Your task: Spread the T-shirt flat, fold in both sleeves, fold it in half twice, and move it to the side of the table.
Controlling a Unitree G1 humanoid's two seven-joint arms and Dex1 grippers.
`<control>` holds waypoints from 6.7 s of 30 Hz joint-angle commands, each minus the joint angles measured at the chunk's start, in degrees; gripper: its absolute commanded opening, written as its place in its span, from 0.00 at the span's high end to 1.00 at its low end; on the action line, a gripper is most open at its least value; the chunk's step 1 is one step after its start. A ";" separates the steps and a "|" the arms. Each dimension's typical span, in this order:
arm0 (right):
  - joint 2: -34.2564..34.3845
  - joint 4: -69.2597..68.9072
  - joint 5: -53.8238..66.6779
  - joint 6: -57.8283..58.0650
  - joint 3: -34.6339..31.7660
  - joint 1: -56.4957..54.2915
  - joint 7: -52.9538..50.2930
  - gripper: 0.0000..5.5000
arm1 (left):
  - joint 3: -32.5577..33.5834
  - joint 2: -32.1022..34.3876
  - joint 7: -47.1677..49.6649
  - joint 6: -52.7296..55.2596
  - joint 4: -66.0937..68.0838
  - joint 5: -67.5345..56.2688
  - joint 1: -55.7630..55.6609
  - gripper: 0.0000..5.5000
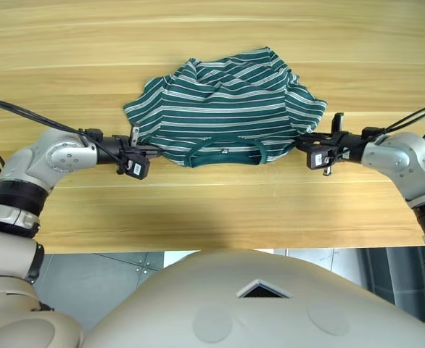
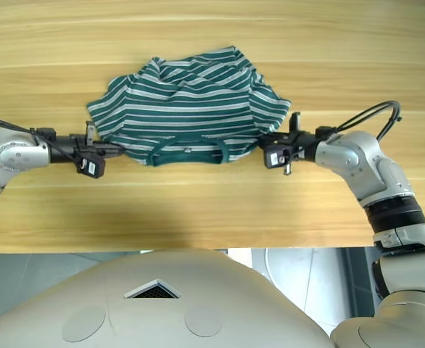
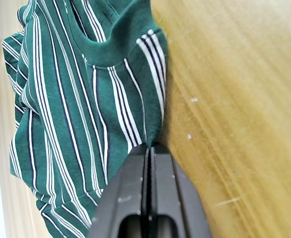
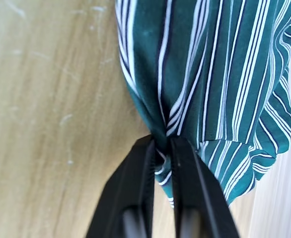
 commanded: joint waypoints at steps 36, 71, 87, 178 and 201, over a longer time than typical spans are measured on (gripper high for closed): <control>-13.76 -31.44 63.70 -18.49 -42.99 29.42 29.83 0.99 | 33.28 21.66 -21.92 -6.72 -41.96 -58.76 24.98 1.00; 7.87 14.07 11.46 -9.44 -20.23 -6.19 -24.04 0.99 | 17.52 -8.83 2.49 -10.93 24.77 -15.35 0.33 1.00; -10.76 -6.06 24.83 -9.42 -17.49 24.40 7.28 0.83 | 12.65 8.31 -10.89 0.28 -18.38 -16.79 23.69 0.75; -6.03 11.19 1.47 2.29 -7.36 11.48 -4.69 1.00 | -4.71 -8.14 10.18 -2.04 35.51 13.63 -27.56 0.99; -10.20 -5.69 14.99 -0.74 -15.92 20.22 1.42 1.00 | -1.18 -11.51 -29.24 1.82 14.04 -17.88 -2.58 0.99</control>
